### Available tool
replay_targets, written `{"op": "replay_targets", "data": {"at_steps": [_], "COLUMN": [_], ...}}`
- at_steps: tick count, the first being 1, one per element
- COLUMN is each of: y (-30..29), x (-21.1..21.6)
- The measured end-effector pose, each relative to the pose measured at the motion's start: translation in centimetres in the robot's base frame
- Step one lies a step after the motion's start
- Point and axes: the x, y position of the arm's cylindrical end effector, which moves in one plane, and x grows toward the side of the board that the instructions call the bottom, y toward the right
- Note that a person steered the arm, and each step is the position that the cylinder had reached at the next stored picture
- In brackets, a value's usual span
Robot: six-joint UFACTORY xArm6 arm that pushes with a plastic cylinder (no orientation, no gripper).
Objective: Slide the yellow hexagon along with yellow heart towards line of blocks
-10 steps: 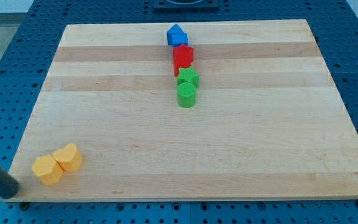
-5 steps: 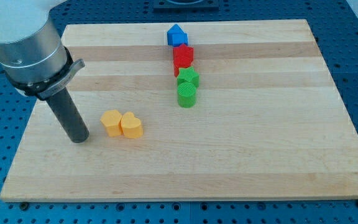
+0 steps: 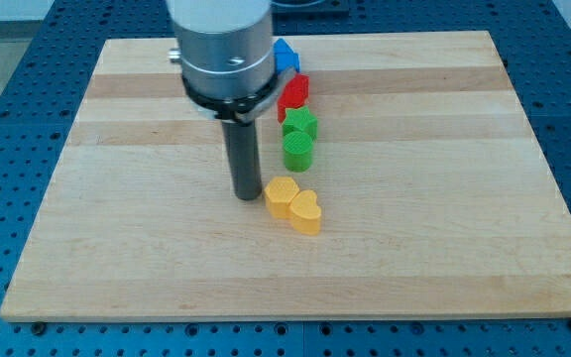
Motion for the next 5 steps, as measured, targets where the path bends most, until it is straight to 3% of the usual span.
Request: {"op": "replay_targets", "data": {"at_steps": [4,5], "y": [3.7,3.6], "x": [0.7,3.3]}}
